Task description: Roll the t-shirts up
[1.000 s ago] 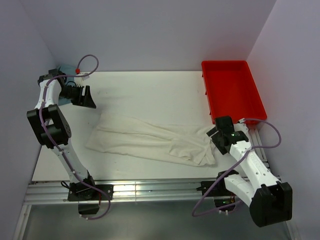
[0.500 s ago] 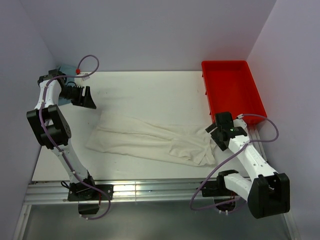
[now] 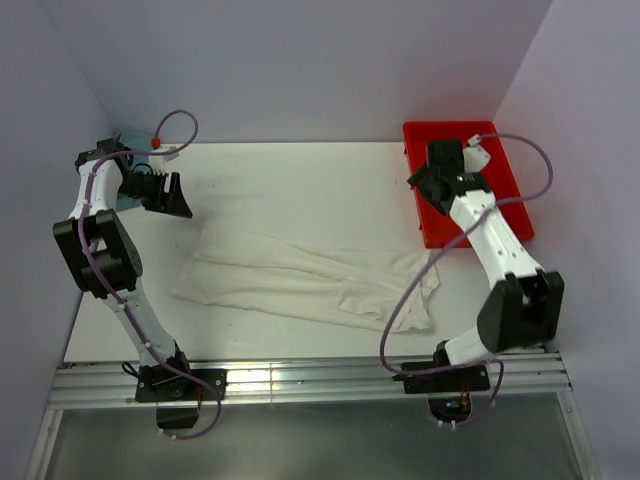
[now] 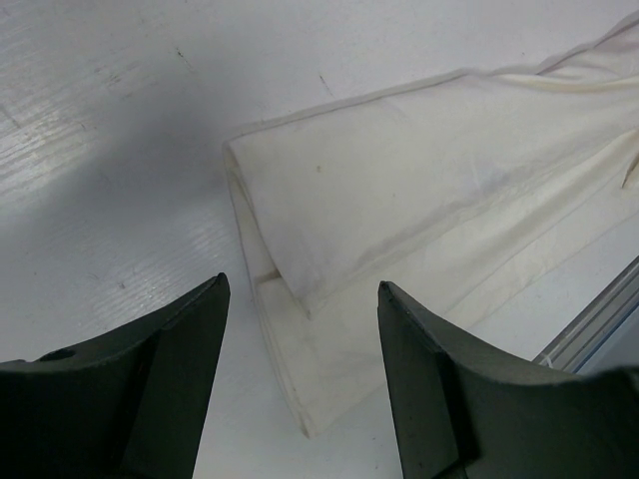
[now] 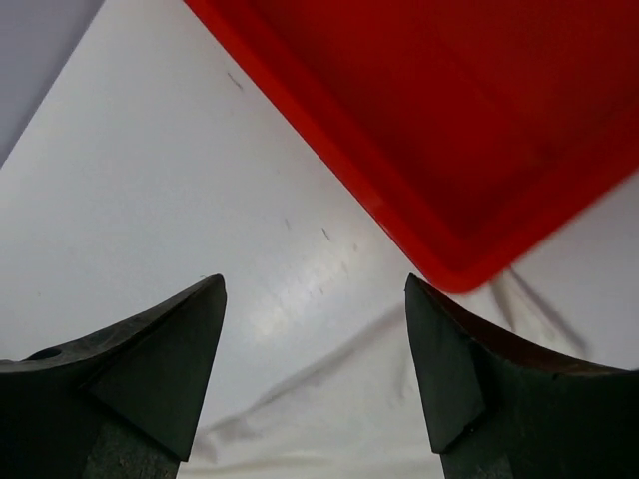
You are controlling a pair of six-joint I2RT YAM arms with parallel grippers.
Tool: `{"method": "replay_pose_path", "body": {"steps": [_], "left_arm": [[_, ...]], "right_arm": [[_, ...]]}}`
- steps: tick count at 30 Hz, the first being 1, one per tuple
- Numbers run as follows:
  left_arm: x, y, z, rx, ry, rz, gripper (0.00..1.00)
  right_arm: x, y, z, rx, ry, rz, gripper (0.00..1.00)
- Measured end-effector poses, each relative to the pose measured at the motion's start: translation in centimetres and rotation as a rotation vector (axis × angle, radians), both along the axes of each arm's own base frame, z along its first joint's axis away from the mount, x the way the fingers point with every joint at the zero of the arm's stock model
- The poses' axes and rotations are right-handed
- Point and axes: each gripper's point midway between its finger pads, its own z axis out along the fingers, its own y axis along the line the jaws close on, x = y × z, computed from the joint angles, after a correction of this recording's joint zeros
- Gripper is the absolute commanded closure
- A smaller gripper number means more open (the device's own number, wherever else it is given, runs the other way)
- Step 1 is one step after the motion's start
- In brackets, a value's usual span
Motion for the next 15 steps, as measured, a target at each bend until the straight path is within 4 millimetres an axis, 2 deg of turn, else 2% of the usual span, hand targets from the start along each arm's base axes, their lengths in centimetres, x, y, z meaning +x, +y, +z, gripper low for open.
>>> {"method": "replay_pose_path", "body": {"steps": [4, 8, 11, 15], "left_arm": [[0.0, 0.0, 0.0, 0.000, 0.000, 0.001, 0.33], [0.0, 0.1, 0.0, 0.006, 0.002, 0.005, 0.33], [0.3, 0.3, 0.3, 0.012, -0.007, 0.009, 0.33], [1.0, 0.5, 1.1, 0.021, -0.032, 0.017, 0.33]], "right_arm": [[6.8, 0.3, 0.7, -0.080, 0.012, 0.060, 0.23], [13.7, 0.5, -1.1, -0.184, 0.064, 0.146, 0.23], [16.2, 0.6, -3.3, -0.226, 0.106, 0.197, 0.23], [17.8, -0.1, -6.3, -0.261, 0.183, 0.256, 0.24]]}}
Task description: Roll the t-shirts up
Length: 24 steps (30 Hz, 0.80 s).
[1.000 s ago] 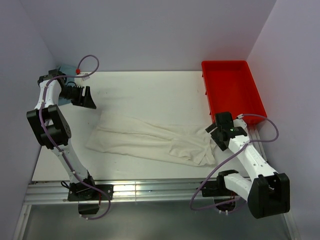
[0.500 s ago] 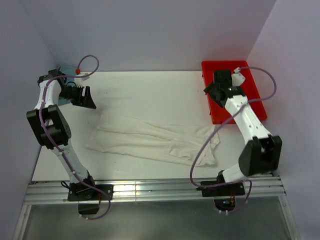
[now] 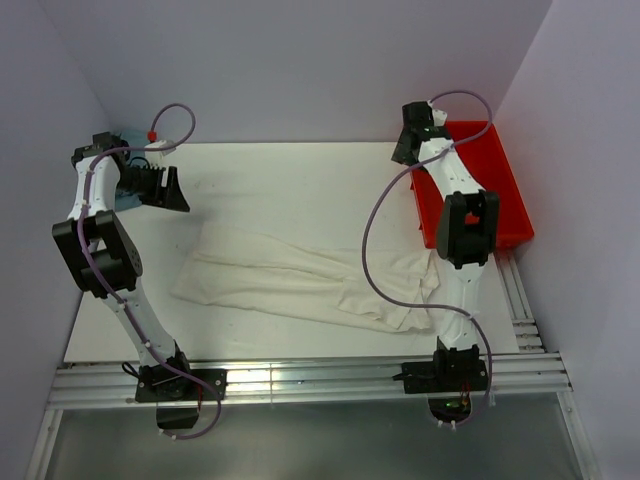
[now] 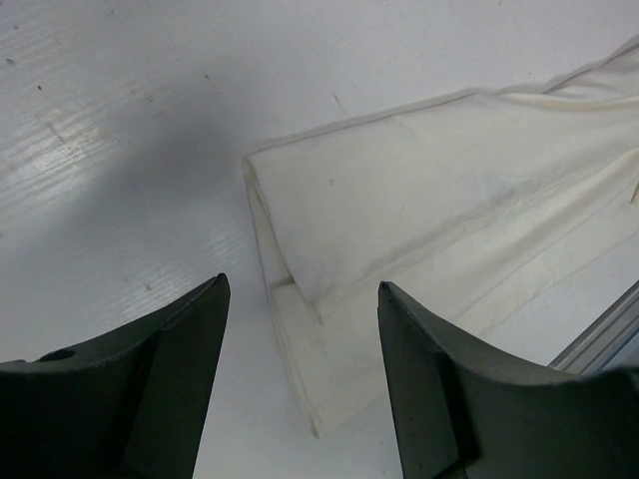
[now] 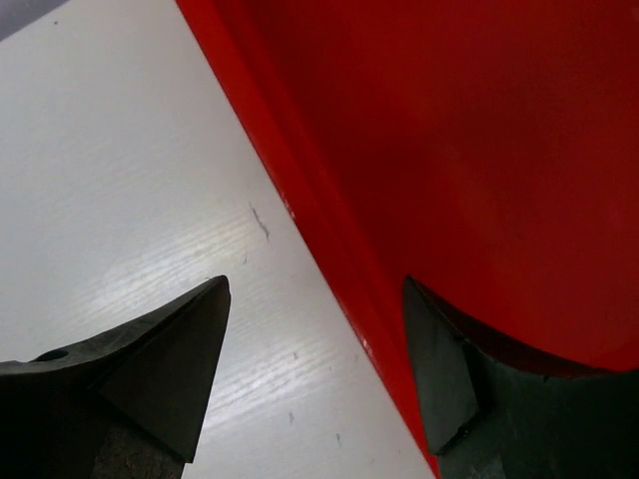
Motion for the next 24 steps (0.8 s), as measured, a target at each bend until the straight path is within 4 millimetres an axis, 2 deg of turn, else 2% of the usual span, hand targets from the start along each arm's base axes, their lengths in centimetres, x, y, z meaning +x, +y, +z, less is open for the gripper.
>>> {"method": "replay_pose_path", "body": {"steps": [8, 15, 18, 20, 22, 23, 24], "left_arm": [[0.3, 0.3, -0.3, 0.011, 0.006, 0.005, 0.33], [0.3, 0.4, -0.4, 0.019, 0.008, 0.007, 0.33], [0.3, 0.5, -0.4, 0.026, 0.010, 0.008, 0.33], [0.4, 0.6, -0.3, 0.029, 0.008, 0.009, 0.33], [0.4, 0.6, -0.2, 0.031, 0.005, 0.008, 0.33], [0.4, 0.6, -0.2, 0.031, 0.004, 0.008, 0.33], [0.5, 0.6, -0.1, 0.031, 0.004, 0.007, 0.33]], "right_arm": [[3.0, -2.3, -1.4, -0.029, 0.034, 0.061, 0.25], [3.8, -1.7, -3.4, -0.054, 0.078, 0.179, 0.28], [3.9, -1.5, -4.6, -0.069, 0.104, 0.225, 0.33], [4.1, -1.4, -5.3, -0.075, 0.118, 0.252, 0.38], [4.1, -1.3, -6.4, -0.084, 0.143, 0.285, 0.50], [4.1, -1.3, -6.8, -0.088, 0.152, 0.299, 0.64], [4.0, -1.3, -7.2, -0.093, 0.164, 0.315, 0.71]]}}
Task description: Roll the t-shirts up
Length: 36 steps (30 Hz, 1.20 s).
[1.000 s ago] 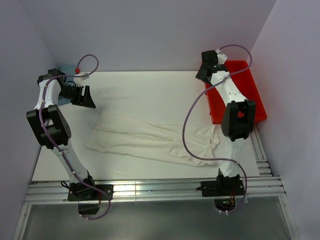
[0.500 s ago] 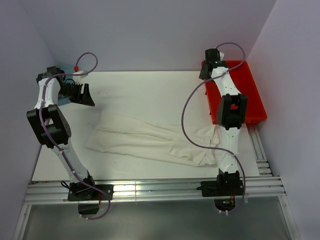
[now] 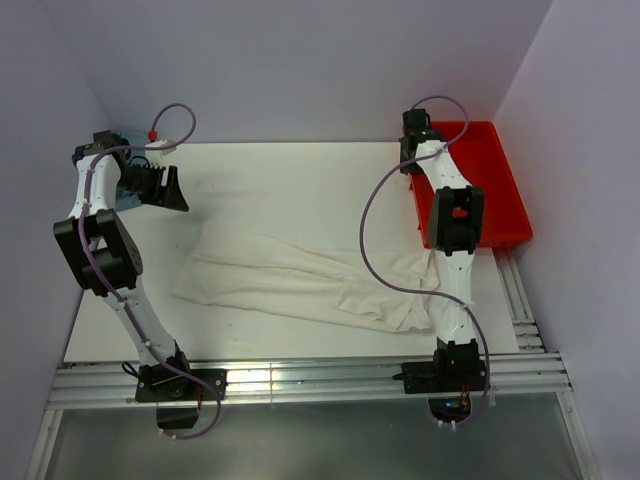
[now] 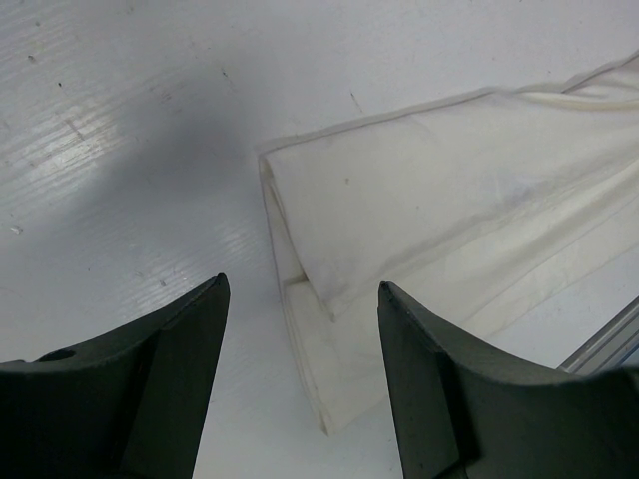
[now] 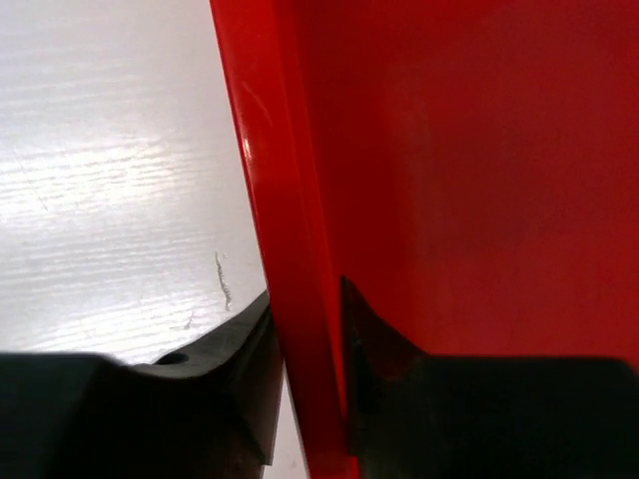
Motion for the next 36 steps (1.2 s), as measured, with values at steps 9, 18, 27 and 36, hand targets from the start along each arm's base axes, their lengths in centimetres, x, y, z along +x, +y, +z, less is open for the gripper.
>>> {"method": "replay_pose_path", "body": {"steps": [9, 18, 27, 36], "left_arm": [[0.0, -0.4, -0.1, 0.009, 0.002, -0.012, 0.33], [0.0, -0.4, -0.2, 0.018, 0.003, -0.014, 0.33], [-0.2, -0.4, -0.3, 0.023, 0.010, -0.013, 0.33], [-0.3, -0.4, -0.3, 0.022, 0.012, -0.013, 0.33]], "right_arm": [[-0.6, 1.2, -0.5, -0.060, 0.004, 0.161, 1.00], [-5.3, 6.6, -0.4, -0.182, 0.024, 0.439, 1.00], [-8.0, 10.2, -0.5, -0.237, 0.019, 0.587, 1.00], [-7.6, 7.3, 0.5, -0.272, 0.017, 0.501, 0.00]]}}
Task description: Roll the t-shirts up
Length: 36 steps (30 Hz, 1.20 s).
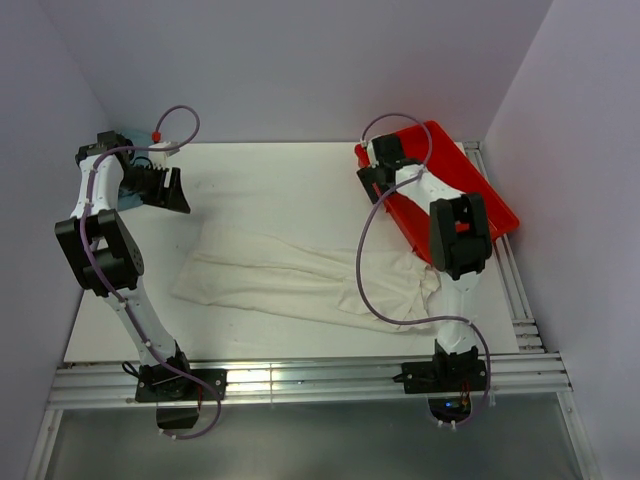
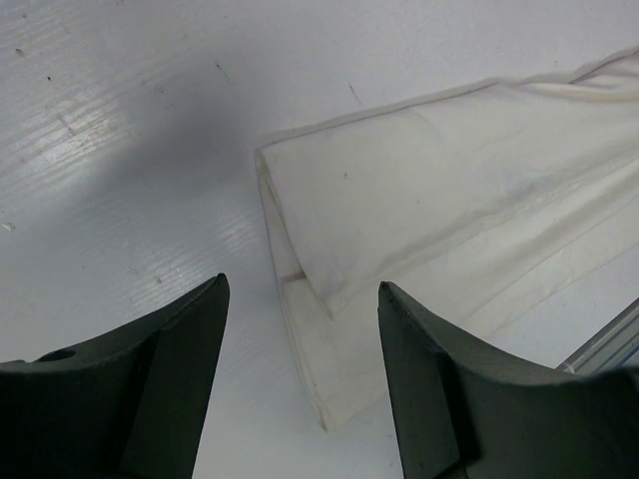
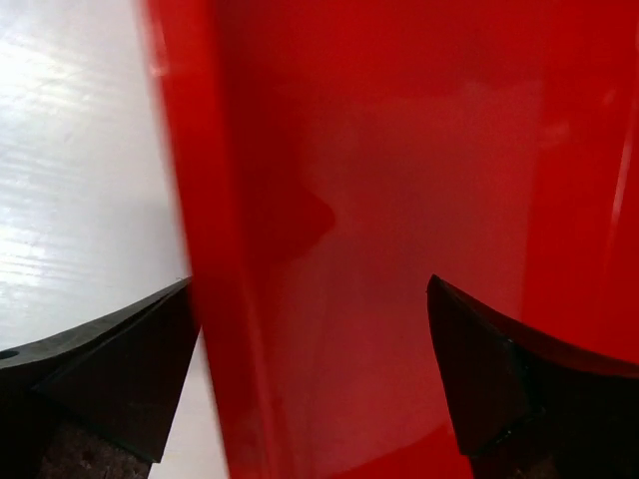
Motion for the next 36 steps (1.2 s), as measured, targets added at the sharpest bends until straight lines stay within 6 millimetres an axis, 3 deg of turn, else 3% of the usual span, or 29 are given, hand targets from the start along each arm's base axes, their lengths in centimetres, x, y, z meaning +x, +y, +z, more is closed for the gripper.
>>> {"method": "replay_pose_path", "body": {"steps": [3, 9, 15, 18, 21, 23, 26, 28, 31, 36], "left_arm": [[0.0, 0.0, 0.1, 0.000, -0.003, 0.000, 0.33], [0.0, -0.1, 0.2, -0.003, -0.005, -0.001, 0.33], [0.1, -0.2, 0.3, -0.012, -0.010, -0.002, 0.33], [0.0, -0.4, 0.2, -0.026, -0.010, -0.006, 0.33], [-0.3, -0.5, -0.1, -0.036, 0.002, -0.005, 0.33], [-0.4, -0.5, -0.2, -0.039, 0.006, -0.002, 0.33], [-0.4, -0.3, -0.1, -0.046, 0.003, 0.002, 0.33], [-0.4, -0.3, 0.0, -0.055, 0.000, 0.004, 0.33], [-0.5, -0.3, -0.1, -0.066, -0.001, 0.005, 0.33], [-0.8, -0.6, -0.3, -0.086, 0.009, 0.003, 0.33]], "right_arm": [[0.7, -0.9, 2.3, 0.023, -0.043, -0.072, 0.00], [1.6, -2.7, 9.5, 0.069, -0.221, -0.291, 0.00], [-2.1, -5.1, 18.3, 0.229, -0.414, -0.557, 0.00], [-4.7, -6.0, 20.9, 0.313, -0.471, -0.654, 0.00], [-7.0, -7.1, 20.0, 0.342, -0.454, -0.784, 0.00], [-9.0, -7.5, 17.1, 0.361, -0.399, -0.867, 0.00], [-15.0, -9.0, 11.2, 0.399, -0.280, -1.034, 0.00], [-19.5, -10.1, 9.2, 0.417, -0.234, -1.147, 0.00], [-23.8, -10.9, 9.4, 0.492, -0.272, -1.285, 0.00], [-25.8, -11.8, 10.8, 0.609, -0.358, -1.434, 0.00]]}}
